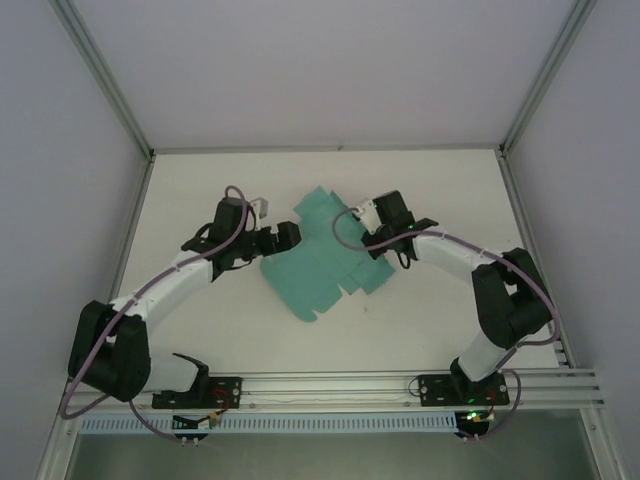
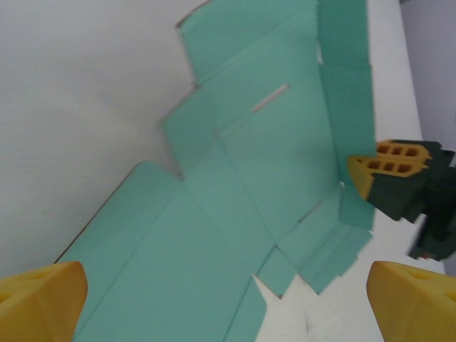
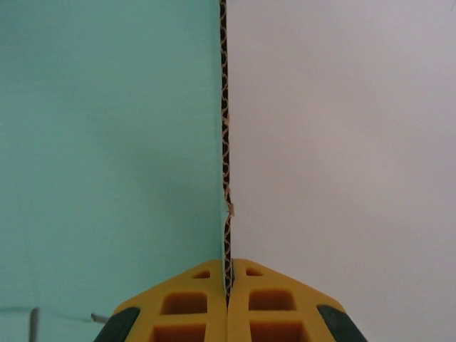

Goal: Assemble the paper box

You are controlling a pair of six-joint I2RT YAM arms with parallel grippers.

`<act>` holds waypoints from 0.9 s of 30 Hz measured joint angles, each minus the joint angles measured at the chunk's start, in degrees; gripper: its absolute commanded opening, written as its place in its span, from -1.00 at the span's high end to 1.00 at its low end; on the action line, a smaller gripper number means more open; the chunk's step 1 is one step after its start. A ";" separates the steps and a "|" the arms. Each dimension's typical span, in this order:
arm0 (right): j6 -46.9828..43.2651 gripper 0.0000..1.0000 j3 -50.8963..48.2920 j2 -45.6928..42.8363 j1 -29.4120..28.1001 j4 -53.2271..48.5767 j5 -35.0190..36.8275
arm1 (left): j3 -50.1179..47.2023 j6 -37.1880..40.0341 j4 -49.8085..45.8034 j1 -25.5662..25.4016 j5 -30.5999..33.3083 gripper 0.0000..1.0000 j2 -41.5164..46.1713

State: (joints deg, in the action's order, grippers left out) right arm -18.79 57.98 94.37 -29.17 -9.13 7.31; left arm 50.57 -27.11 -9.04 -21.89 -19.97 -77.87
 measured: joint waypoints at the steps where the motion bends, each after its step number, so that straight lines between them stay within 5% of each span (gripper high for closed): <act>1: -1.75 1.00 -0.63 0.00 -0.72 2.16 1.42 | 1.11 -0.13 0.33 -0.13 -0.50 -1.00 -1.09; 9: -15.10 1.00 -5.55 1.60 -5.84 17.40 10.27 | 9.70 -2.27 3.63 -0.17 -3.87 -1.00 -7.58; 18: -18.88 1.00 -6.01 2.34 -7.06 21.86 11.76 | 17.44 -5.05 6.21 -0.17 -5.99 -0.96 -17.29; 27: -19.96 1.00 -8.20 0.90 -7.21 23.93 10.73 | 24.65 -3.82 -3.28 -0.22 5.79 -0.52 -22.10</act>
State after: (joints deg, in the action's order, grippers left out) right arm -38.74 49.78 95.26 -36.38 14.81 18.04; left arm 75.22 -30.94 -12.32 -22.11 -14.17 -99.96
